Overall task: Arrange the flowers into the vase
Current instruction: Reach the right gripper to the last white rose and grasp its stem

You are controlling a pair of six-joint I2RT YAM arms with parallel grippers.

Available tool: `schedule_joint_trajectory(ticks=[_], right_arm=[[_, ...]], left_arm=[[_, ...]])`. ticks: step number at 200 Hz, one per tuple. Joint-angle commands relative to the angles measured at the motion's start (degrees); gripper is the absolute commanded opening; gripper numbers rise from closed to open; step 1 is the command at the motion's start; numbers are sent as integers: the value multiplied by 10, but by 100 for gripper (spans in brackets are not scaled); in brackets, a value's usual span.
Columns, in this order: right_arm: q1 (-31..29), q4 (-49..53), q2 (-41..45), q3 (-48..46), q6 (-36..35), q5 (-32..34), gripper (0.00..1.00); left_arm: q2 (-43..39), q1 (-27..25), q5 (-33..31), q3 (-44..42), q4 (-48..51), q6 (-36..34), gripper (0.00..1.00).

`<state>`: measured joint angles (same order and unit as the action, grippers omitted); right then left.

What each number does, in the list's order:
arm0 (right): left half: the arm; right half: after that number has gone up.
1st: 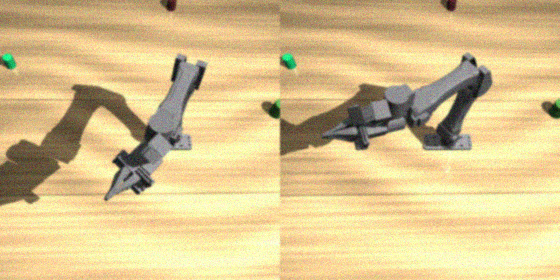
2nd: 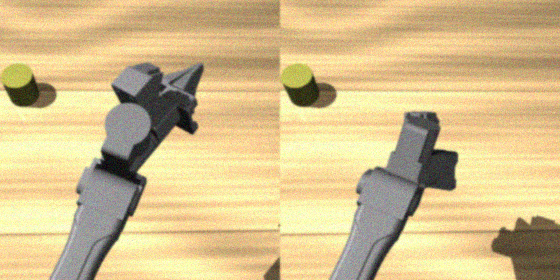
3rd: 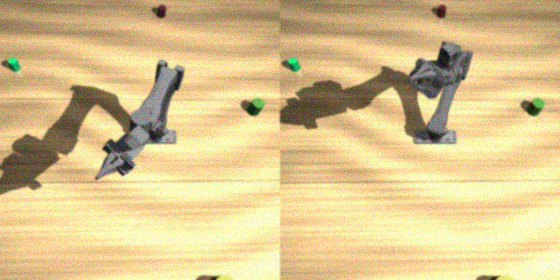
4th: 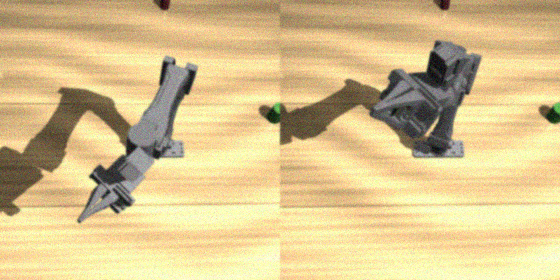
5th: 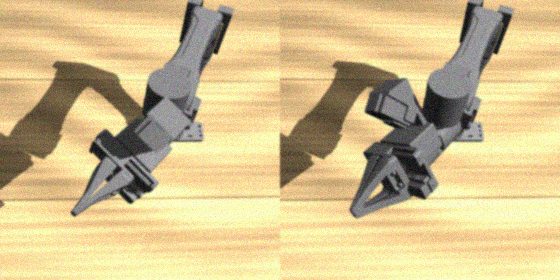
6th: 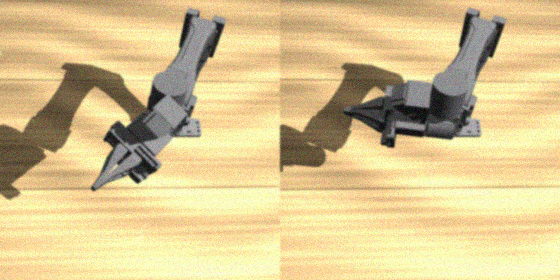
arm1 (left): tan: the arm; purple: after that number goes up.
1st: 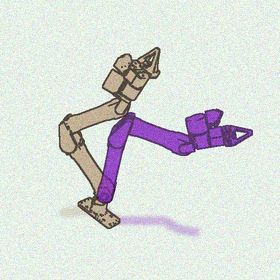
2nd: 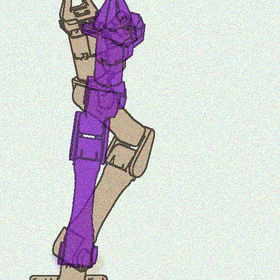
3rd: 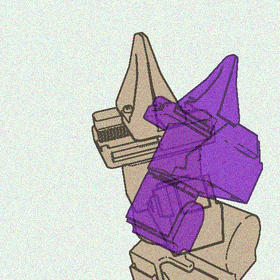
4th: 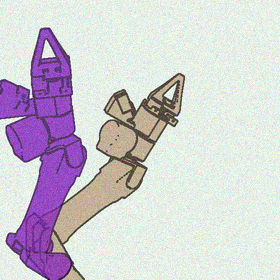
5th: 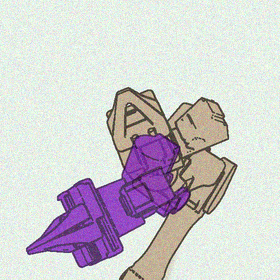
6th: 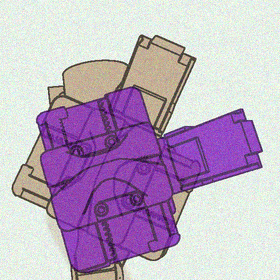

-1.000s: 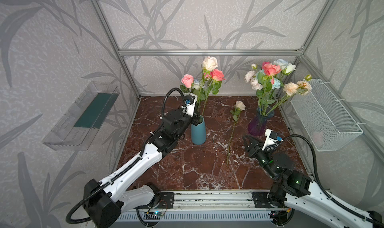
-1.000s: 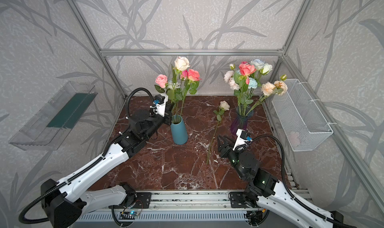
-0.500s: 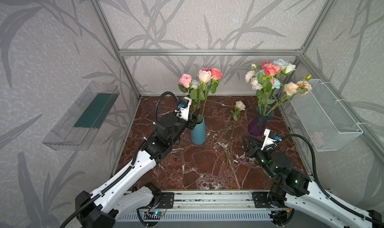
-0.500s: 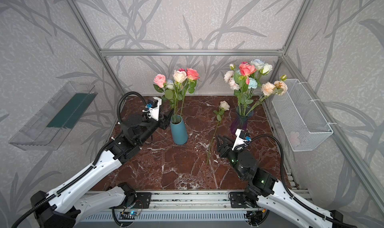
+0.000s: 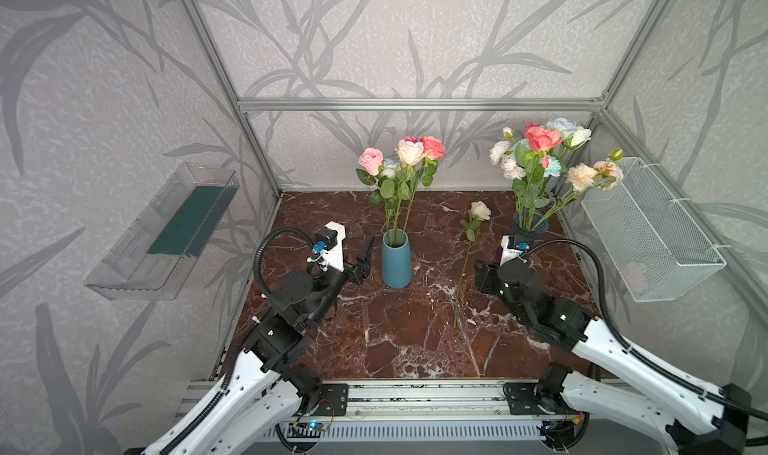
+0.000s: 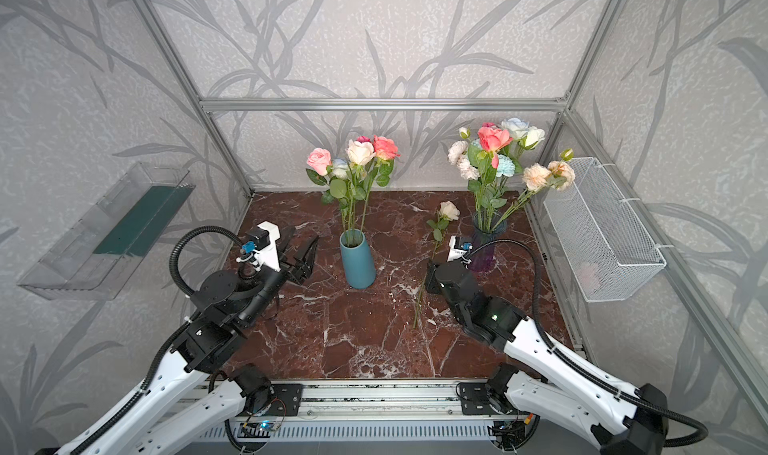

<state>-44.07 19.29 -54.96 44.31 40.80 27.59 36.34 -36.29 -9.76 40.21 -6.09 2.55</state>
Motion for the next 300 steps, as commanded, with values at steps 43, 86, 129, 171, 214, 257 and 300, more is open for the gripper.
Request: schedule_joint_trajectory(ticks=[43,86,129,171,214,257,300], right_arm=[[30,59,-196,48,-20,-63,50],[115,21,-327,131,-59,-98,51],[155,80,-509,287,-81,-118,36],[181,93,-576,340,-85,-113,31],[193,98,-615,354,-87,-119,29],[206,96,-650,369,-85,-146,27],[218,76,-640,350,-71,-212,6]], left_arm=[[-37,-1,10,-27,-42,53,71],[-14,-15,103,-16,-39,92,71],[-5,-52,96,-15,-31,78,71],[-4,-69,93,-16,-31,71,71],[6,-77,96,-16,-33,73,71],[8,-80,89,-17,-32,67,71],[9,-82,85,-17,-30,61,71]])
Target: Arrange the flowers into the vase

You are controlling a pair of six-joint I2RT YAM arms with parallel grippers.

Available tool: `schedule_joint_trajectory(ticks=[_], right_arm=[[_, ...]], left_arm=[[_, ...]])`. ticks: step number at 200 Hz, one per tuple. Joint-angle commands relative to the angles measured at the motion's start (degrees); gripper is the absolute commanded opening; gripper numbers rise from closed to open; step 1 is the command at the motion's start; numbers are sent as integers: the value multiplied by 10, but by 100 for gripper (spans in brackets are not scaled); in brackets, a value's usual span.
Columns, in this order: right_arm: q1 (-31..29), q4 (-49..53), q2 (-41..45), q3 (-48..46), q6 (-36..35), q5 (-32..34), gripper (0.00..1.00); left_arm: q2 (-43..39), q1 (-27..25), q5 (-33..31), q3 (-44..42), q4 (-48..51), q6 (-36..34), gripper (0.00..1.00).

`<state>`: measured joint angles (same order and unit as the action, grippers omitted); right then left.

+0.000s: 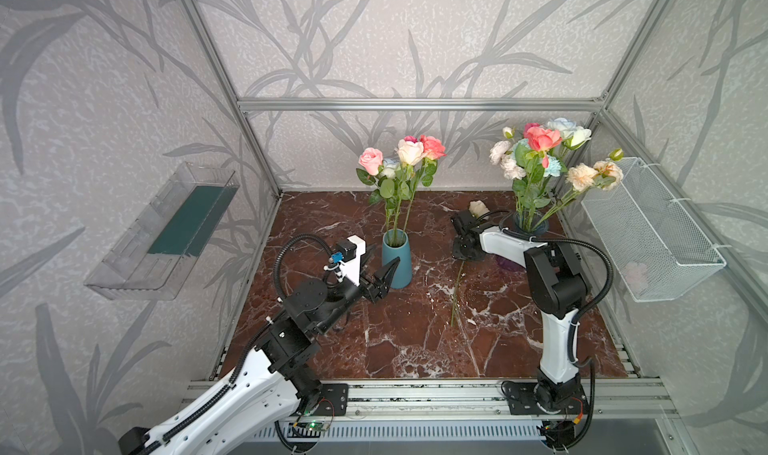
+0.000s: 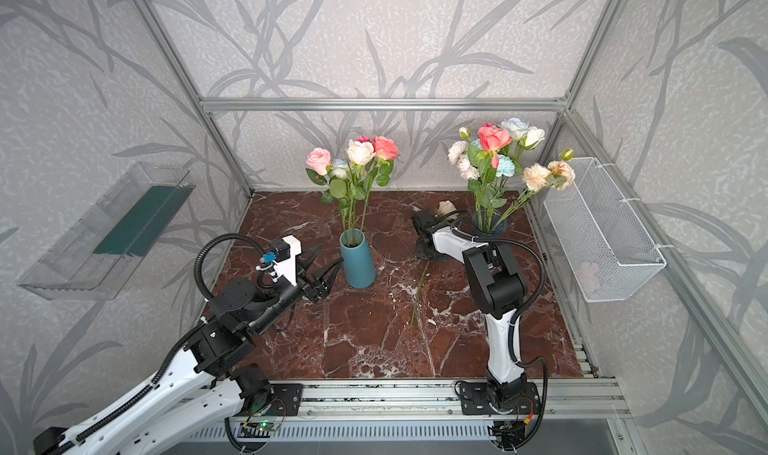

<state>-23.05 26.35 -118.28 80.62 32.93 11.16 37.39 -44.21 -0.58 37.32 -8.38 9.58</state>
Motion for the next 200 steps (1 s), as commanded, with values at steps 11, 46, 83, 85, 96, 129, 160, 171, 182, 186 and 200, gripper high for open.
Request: schedule_joint_trajectory(ticks=[11,46,83,85,96,129,160,171,182,186,200], right_arm=[[9,-4,2,-20,8,-72,3],[8,-23,39,-39,2,-123,0],[-5,-66,125,-85,-1,-124,0],[-6,-67,130,-86,-1,-123,0],[-12,-77,151,-98,-3,-120,0],[-22,-98,199,-129,-4,-117,0],[-30,-123,246,-164,3,-125,0],[-34,-126,253,-173,5,-130,0],[-39,-128,254,-186,5,-133,0],[-42,-130,255,-191,5,-134,0],[-47,-144,259,-215,11,-138,0]], left_arm=[[0,-3,-6,12,-7,-9,71],[3,-4,-6,12,-7,-11,71],[6,-6,-7,12,-6,-12,71],[7,-5,-7,12,-6,-12,71],[6,-6,-7,12,-6,-12,71],[12,-5,-4,12,-6,-12,71],[23,-5,11,13,-7,-7,71],[29,-6,15,14,-6,-4,70],[33,-5,17,15,-6,0,70],[33,-6,18,15,-6,0,70],[36,-5,19,15,-6,2,70]])
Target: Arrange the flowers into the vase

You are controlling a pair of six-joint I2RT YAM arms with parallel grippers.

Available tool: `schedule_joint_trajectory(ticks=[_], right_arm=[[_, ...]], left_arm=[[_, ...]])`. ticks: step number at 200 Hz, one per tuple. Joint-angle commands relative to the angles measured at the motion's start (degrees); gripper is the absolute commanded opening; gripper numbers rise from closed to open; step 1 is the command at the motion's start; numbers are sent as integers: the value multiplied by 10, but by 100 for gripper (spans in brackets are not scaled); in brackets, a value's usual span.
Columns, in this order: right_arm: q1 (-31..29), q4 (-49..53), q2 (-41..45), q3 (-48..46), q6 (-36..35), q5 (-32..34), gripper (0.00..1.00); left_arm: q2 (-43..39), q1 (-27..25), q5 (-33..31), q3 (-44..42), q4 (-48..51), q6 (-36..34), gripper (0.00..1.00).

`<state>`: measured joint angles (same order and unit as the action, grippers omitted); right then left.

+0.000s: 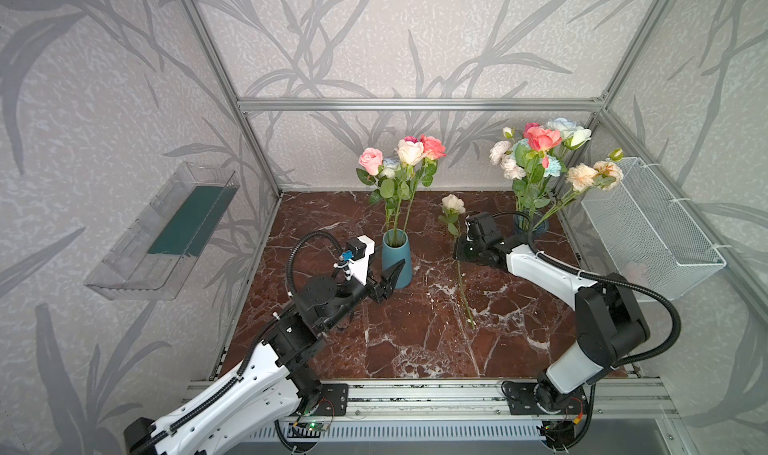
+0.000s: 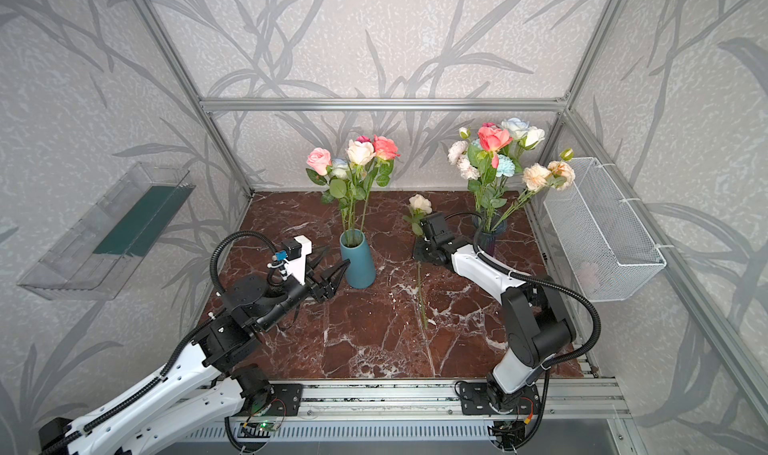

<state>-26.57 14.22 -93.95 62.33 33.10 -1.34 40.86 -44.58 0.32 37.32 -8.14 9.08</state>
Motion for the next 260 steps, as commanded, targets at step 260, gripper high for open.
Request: schedule_joint_trajectory(ticks=[260], right_arm=[[-21,124,-197,105,-100,13,21]], left_arm=[[14,-8,19,17,-6,11,70]])
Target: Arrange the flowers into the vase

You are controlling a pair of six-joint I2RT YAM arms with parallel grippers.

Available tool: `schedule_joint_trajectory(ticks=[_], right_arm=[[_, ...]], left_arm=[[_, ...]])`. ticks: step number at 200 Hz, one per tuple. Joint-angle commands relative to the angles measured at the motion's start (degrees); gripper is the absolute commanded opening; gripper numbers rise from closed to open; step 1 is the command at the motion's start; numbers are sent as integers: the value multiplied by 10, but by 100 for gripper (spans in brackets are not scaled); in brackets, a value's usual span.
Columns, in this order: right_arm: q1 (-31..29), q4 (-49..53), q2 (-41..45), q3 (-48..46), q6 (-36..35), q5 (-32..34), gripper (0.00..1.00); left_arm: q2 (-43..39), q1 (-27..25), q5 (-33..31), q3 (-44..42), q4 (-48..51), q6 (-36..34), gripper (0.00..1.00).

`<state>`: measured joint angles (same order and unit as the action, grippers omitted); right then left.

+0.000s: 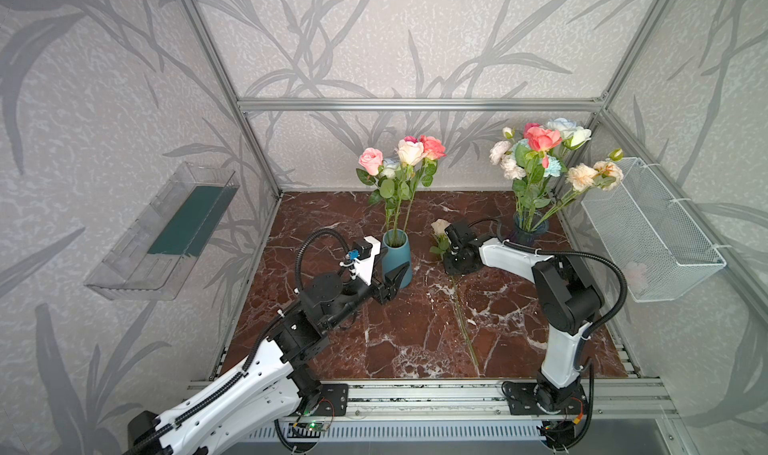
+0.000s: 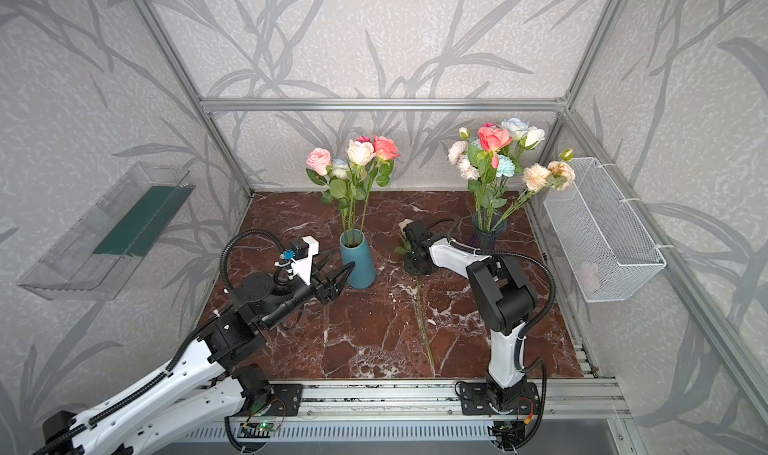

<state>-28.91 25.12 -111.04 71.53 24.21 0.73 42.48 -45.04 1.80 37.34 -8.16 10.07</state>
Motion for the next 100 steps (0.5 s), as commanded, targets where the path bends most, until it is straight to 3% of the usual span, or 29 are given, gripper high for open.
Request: schedule_joint_trajectory(ticks=[1,23,55,100], right_arm=[[3,15,-27,14,-12,-7,21],[8,14,-45,20,-12,-20,18],[10,2,-43,9,-11,-28,0],[17,-49,51,-37,12,-44,0]], left_arm=[[-2,-4,5,17,-5,1,70],[0,-2,1,17,-5,-1,70],[1,-3,-1,17,-5,-3,70],[1,-2,-7,17,-3,-8,70]])
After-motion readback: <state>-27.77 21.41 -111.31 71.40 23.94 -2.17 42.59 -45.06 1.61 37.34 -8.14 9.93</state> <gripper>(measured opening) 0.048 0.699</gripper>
